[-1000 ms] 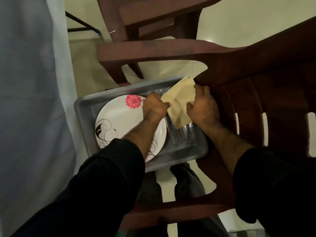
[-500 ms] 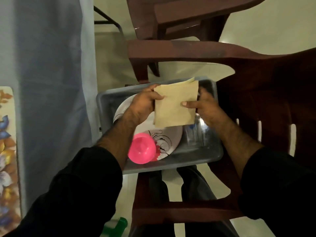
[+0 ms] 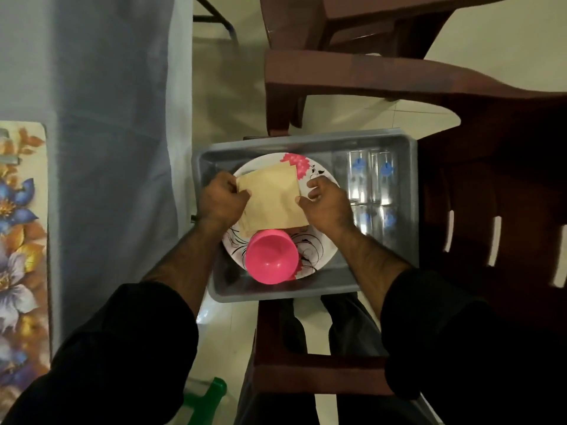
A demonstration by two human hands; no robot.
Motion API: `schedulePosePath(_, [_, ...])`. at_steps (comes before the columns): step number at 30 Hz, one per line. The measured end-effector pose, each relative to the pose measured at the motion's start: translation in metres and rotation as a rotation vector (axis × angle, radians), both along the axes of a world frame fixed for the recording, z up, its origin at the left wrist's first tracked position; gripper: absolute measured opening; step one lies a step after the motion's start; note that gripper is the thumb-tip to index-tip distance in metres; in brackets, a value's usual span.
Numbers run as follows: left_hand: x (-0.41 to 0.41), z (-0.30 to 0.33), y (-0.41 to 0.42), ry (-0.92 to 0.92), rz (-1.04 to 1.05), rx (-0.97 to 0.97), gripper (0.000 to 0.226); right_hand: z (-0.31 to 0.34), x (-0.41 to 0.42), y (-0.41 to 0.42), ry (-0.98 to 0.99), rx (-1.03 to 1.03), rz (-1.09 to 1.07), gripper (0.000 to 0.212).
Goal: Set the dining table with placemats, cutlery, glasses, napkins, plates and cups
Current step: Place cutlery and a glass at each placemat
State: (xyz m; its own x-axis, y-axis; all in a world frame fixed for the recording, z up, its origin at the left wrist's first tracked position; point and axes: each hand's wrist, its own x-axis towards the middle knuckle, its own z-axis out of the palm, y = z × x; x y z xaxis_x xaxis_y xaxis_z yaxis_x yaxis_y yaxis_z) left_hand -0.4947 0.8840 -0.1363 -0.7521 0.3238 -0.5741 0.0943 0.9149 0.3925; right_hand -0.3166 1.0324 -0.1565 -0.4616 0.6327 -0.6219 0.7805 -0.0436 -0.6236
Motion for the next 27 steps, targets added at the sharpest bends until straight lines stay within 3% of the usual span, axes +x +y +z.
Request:
schedulePosePath(4, [0.022,0.018,0.023,0.271,-0.163,0.004,0.041,0.010,0.037,0.027,-0.030,0.247,-0.043,0.033])
schedulePosePath(6, [0.035,0.024,0.043,0.318,-0.257,0.056,0.045,0.016,0.061,0.048,-0.091,0.341,-0.067,0.032])
schedulePosePath(11, [0.075,0.030,0.115,0.180,-0.500,0.135,0.050,0.023,0.099,0.102,-0.239,0.494,0.140,0.049])
schedulePosePath(16, [0.108,0.021,0.182,-0.024,-0.667,0.108,0.066,0.028,0.089,0.137,-0.325,0.380,0.347,0.084])
schedulePosePath(19, [0.115,0.010,0.204,-0.034,-0.676,0.033,0.053,0.025,0.079,0.145,-0.378,0.364,0.449,0.086])
schedulePosePath(21, [0.115,0.002,0.208,-0.015,-0.637,-0.026,0.046,0.023,0.074,0.148,-0.410,0.349,0.480,0.079])
schedulePosePath(25, [0.110,-0.009,0.209,-0.043,-0.561,-0.070,0.050,0.021,0.069,0.153,-0.433,0.378,0.483,0.042])
schedulePosePath(27, [0.110,-0.006,0.210,-0.067,-0.544,-0.061,0.039,0.022,0.069,0.154,-0.431,0.403,0.472,0.035])
